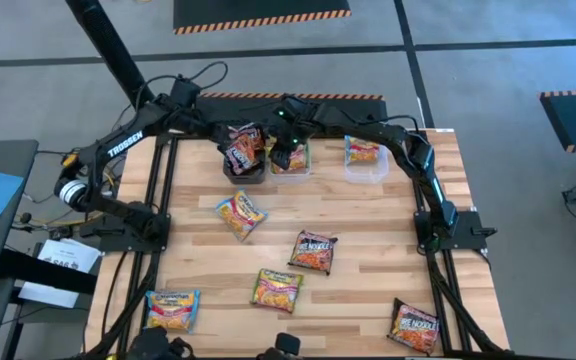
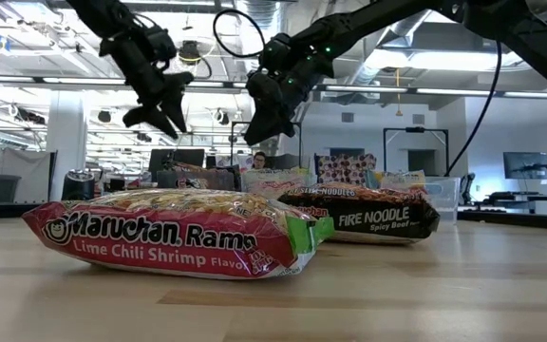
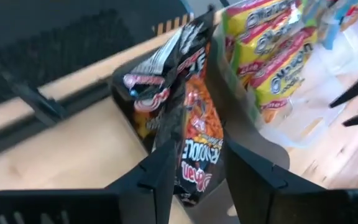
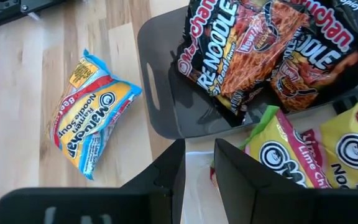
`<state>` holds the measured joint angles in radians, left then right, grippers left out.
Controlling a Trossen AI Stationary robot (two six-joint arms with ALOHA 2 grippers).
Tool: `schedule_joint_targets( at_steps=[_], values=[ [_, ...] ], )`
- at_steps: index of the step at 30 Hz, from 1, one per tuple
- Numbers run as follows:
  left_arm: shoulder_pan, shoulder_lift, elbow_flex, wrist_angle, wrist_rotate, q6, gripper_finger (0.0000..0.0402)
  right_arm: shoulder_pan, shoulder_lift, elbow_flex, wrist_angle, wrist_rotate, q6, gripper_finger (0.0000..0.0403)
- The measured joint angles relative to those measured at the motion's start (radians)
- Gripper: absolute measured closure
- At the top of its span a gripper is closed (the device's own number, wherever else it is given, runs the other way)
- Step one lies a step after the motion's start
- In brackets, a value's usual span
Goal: Sort Maruchan noodles
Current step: Adjust the black noodle pack in the black bin
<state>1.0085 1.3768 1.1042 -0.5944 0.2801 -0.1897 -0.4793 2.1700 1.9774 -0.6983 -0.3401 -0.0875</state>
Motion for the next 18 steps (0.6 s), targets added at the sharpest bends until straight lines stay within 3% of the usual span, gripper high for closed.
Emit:
schedule_joint_targets(
  at_steps=[9,15,18],
  values=[
    [-0.001,0.090,0.000,-0.049,0.025,-0.005,0.0282,0.000,0.000,0.000,0.000,0.000,0.000,0.0291],
    [-0.001,0.098,0.000,-0.042,-0.078,-0.005,0.0283,0.001,0.000,0.000,-0.001,0.000,0.000,0.0291],
    [0.006,0.098,0.000,-0.045,-0.082,-0.005,0.0283,0.001,0.000,0.000,-0.001,0.000,0.000,0.0291]
  ],
)
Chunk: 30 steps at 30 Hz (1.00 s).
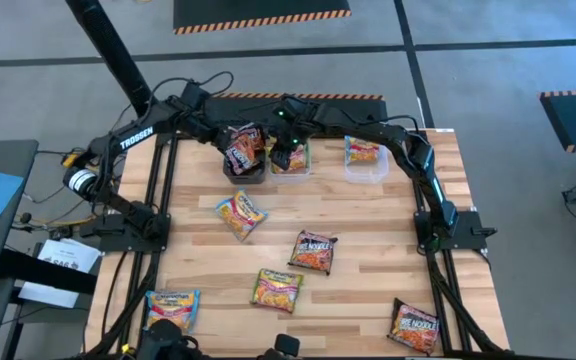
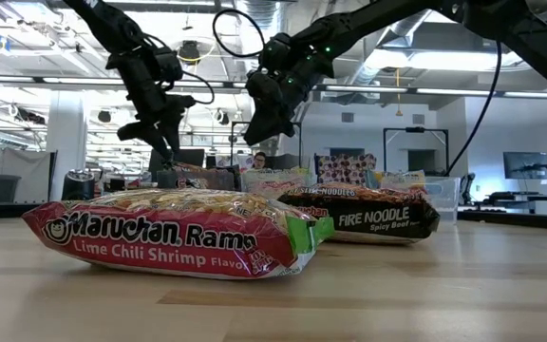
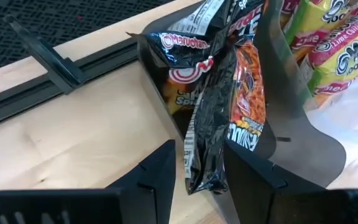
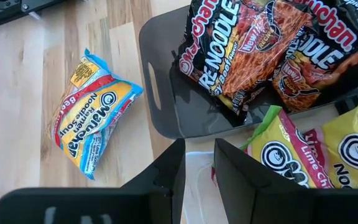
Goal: Sort Maruchan noodles
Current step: Adjust the black noodle pack in the black bin
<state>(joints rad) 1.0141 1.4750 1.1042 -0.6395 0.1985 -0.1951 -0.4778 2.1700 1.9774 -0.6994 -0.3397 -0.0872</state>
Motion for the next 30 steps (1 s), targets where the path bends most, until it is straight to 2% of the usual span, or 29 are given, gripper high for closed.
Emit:
schedule_joint_targets(
  at_steps=[6,20,23,30],
  values=[
    [0.001,0.000,0.000,-0.022,0.043,0.000,0.0283,0.000,0.000,0.000,-0.003,0.000,0.000,0.0291],
    [0.001,0.005,0.000,-0.024,0.034,0.000,0.0283,0.000,0.001,0.000,-0.003,0.000,0.000,0.0291],
    [-0.003,0.043,0.000,-0.025,0.041,-0.008,0.0283,0.000,0.001,0.000,-0.003,0.000,0.000,0.0291],
    [-0.003,0.133,0.000,-0.024,0.143,-0.010,0.0283,0.000,0.001,0.000,-0.003,0.000,0.000,0.0291]
  ],
)
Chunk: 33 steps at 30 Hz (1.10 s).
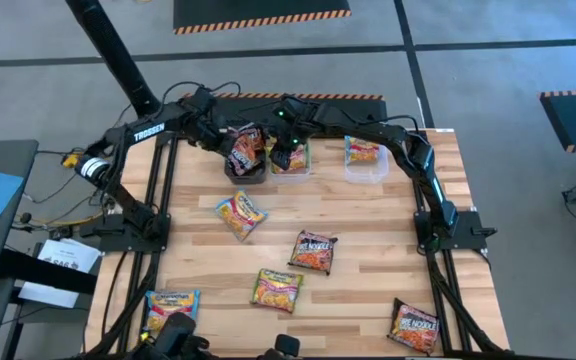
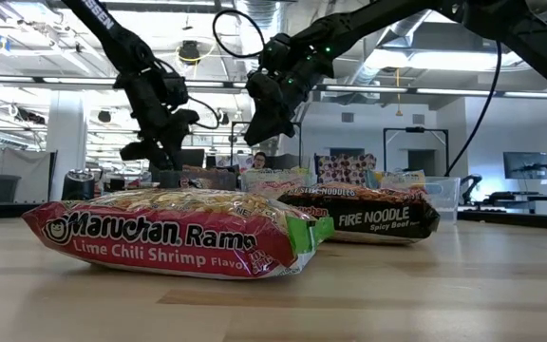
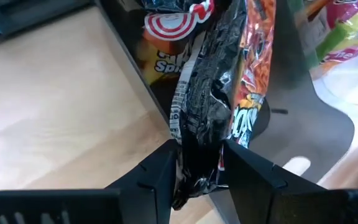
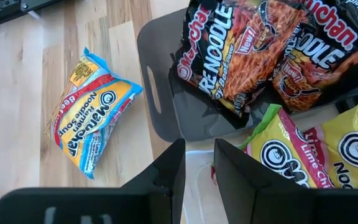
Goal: Sort Maruchan noodles
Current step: Adjust the black noodle pack in the black bin
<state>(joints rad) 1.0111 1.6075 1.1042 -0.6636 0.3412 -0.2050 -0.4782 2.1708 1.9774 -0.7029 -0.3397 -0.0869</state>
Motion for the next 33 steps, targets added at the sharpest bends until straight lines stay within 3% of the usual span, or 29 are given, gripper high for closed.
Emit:
schedule_joint_targets(
  at_steps=[12,23,33],
  values=[
    [-0.003,0.011,0.000,-0.004,0.004,-0.017,0.0285,0.000,0.000,0.000,0.000,0.000,0.000,0.0291],
    [-0.014,0.011,0.000,-0.006,0.037,-0.021,0.0394,0.000,0.000,0.000,0.001,0.001,0.000,0.0291],
    [-0.029,-0.038,-0.001,0.011,0.027,-0.022,0.0401,0.000,0.000,0.000,0.001,0.001,0.000,0.0291]
  ],
)
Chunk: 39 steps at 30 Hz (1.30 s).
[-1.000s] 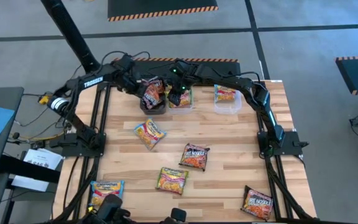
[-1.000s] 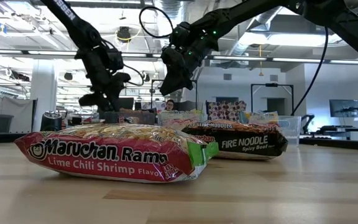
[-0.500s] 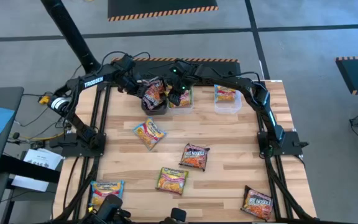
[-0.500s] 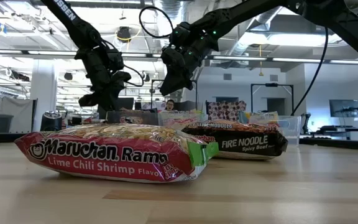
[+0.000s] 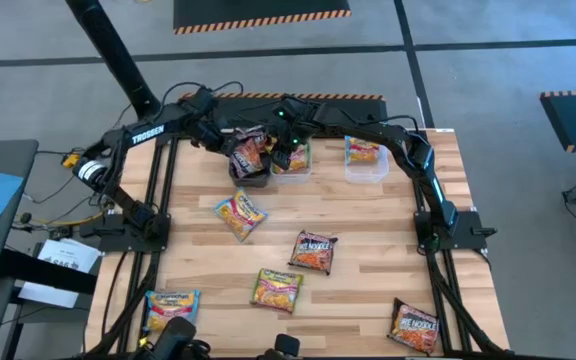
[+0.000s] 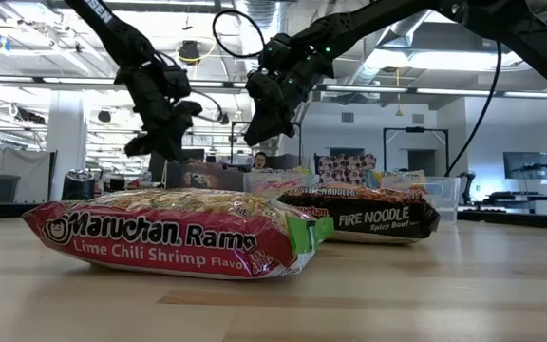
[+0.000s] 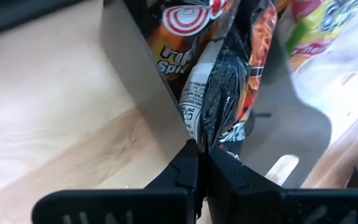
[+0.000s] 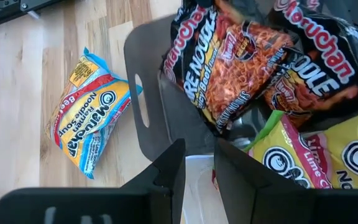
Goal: Sort Maruchan noodles
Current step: Adjust the black noodle pack in the black bin
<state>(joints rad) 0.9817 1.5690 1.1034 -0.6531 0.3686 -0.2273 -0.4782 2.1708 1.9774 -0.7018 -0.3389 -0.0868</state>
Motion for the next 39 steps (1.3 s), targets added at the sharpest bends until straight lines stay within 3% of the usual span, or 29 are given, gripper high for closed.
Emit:
schedule_joint_targets(
  at_steps=[8,18,25,39],
  values=[
    [0.000,-0.083,0.000,-0.013,-0.049,0.005,0.0401,0.000,0.000,0.000,0.000,0.000,0.000,0.0291],
    [0.000,-0.083,0.000,-0.023,-0.121,0.066,0.0401,0.016,0.000,0.000,0.000,0.000,0.000,0.0291],
    [-0.027,-0.099,0.080,-0.023,-0.240,0.263,0.0401,0.034,0.000,-0.001,0.000,0.002,-0.001,0.0291],
    [-0.122,-0.098,0.298,-0.146,-0.421,0.843,0.0402,0.033,0.000,-0.001,-0.001,0.004,0.000,0.0291]
  ],
)
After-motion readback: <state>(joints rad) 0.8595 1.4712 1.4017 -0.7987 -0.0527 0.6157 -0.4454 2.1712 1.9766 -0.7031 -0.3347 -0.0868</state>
